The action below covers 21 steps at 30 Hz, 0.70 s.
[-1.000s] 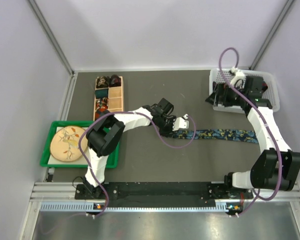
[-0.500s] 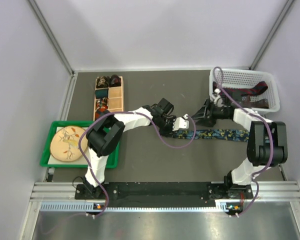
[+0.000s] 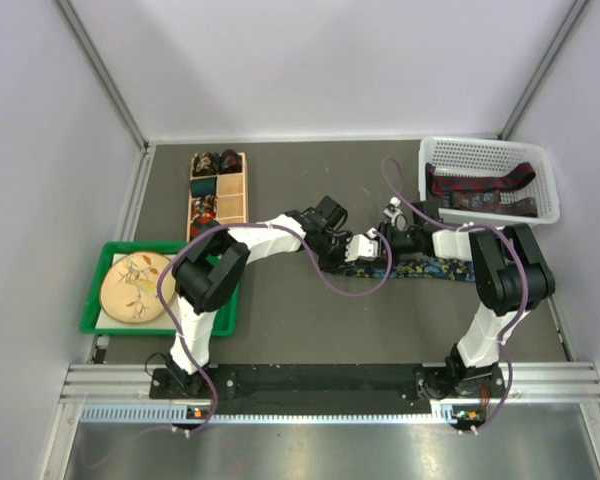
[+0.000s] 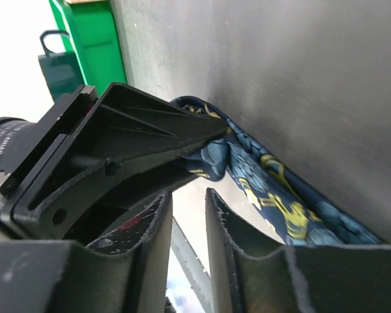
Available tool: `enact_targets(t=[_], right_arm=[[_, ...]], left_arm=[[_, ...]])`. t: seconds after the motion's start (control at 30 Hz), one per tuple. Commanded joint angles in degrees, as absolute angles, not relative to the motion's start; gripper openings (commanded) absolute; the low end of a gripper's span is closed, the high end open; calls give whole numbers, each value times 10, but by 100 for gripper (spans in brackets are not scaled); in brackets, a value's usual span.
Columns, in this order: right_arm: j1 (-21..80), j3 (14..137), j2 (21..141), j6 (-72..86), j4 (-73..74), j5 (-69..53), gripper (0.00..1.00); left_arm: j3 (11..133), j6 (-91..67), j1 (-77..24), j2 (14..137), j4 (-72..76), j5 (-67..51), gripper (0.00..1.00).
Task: Roll the ties
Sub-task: Roll the tie at the center of the board.
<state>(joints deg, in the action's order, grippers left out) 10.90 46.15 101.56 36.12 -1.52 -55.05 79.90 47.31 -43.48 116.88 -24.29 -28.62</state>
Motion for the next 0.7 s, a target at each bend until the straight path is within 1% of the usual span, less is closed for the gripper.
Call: enact_targets(t=[0.0, 0.17, 0.23, 0.37, 0.67], right_arm=[[137, 454, 1013, 344, -67, -527, 28], [145, 460, 1037, 329, -68, -511, 29], [146, 460, 1041, 318, -66, -506, 32], [153, 466, 1049, 318, -70, -505, 34], [170, 478, 1057, 342, -96, -507, 34]], left_arm=[[788, 479, -425, 1200, -319, -229, 8], [791, 476, -425, 1201, -321, -231, 8], [793, 475, -425, 1202, -322, -232, 8], [793, 477, -425, 1202, -323, -233, 8], [793, 478, -426, 1202, -322, -235, 7]])
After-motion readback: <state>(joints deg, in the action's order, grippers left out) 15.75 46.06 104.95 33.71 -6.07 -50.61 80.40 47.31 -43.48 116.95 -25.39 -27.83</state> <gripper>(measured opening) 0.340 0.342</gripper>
